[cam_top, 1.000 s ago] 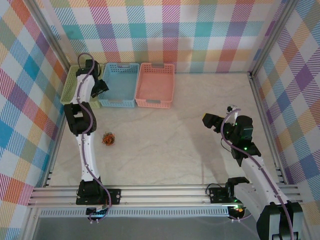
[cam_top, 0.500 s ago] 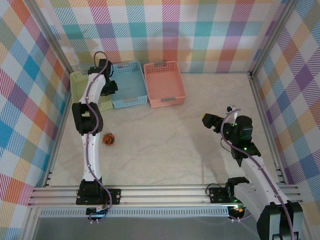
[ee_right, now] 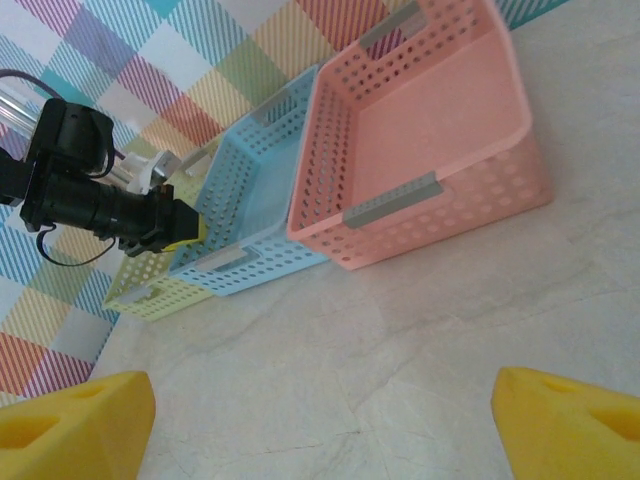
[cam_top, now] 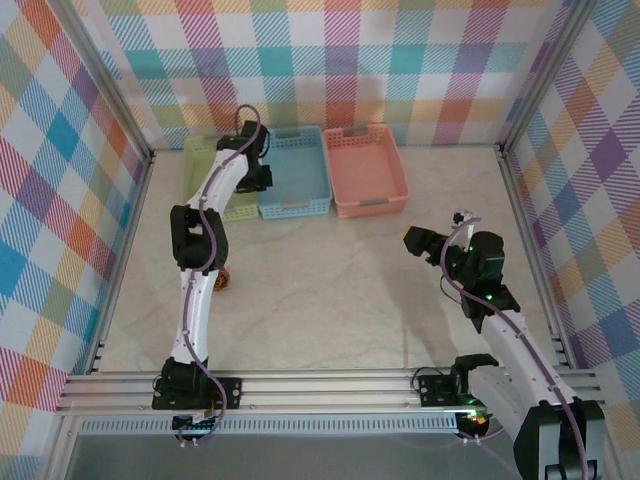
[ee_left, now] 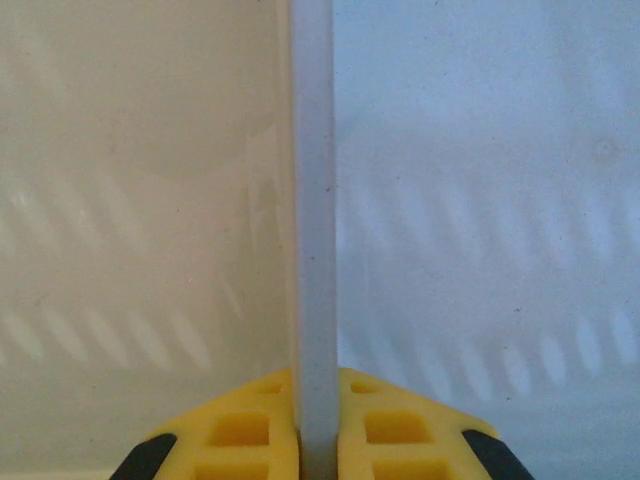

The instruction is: Untangle the cables

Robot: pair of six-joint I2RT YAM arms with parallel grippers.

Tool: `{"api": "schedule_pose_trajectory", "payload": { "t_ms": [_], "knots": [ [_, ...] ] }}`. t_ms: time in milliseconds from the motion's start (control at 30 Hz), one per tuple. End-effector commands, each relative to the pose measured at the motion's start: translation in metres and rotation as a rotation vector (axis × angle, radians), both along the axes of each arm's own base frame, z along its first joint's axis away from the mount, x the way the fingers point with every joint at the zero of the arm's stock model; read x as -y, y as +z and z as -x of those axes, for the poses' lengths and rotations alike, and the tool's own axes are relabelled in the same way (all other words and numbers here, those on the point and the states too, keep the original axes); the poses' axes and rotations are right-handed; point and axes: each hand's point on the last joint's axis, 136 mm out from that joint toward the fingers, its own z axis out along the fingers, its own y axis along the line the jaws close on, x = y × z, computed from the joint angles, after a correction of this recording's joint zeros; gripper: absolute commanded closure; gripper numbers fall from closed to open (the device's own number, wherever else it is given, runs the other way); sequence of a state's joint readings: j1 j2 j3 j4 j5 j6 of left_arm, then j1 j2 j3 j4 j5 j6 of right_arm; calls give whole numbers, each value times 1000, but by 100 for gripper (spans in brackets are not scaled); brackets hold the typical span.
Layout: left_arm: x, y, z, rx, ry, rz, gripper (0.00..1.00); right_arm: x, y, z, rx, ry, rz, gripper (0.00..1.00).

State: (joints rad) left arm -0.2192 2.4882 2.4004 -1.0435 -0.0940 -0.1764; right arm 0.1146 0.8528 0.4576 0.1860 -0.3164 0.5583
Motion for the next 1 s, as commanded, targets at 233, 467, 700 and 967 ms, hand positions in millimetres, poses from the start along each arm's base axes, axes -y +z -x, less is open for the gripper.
{"api": "schedule_pose_trajectory", "payload": {
  "t_ms": [233, 467, 700, 967],
  "knots": [
    [41, -12, 2, -21, -70, 53, 94, -5, -2, -2, 3, 17, -7, 13],
    [36, 32, 2, 45, -58, 43, 49, -5, -5, -3, -6, 16, -2, 13],
    [15, 152, 20, 250, 11, 45, 29, -6, -6, -4, -9, 15, 6, 13],
    [-11, 148, 129, 237, 157, 225, 31, -6, -3, -2, 0, 15, 3, 13]
  ]
}}
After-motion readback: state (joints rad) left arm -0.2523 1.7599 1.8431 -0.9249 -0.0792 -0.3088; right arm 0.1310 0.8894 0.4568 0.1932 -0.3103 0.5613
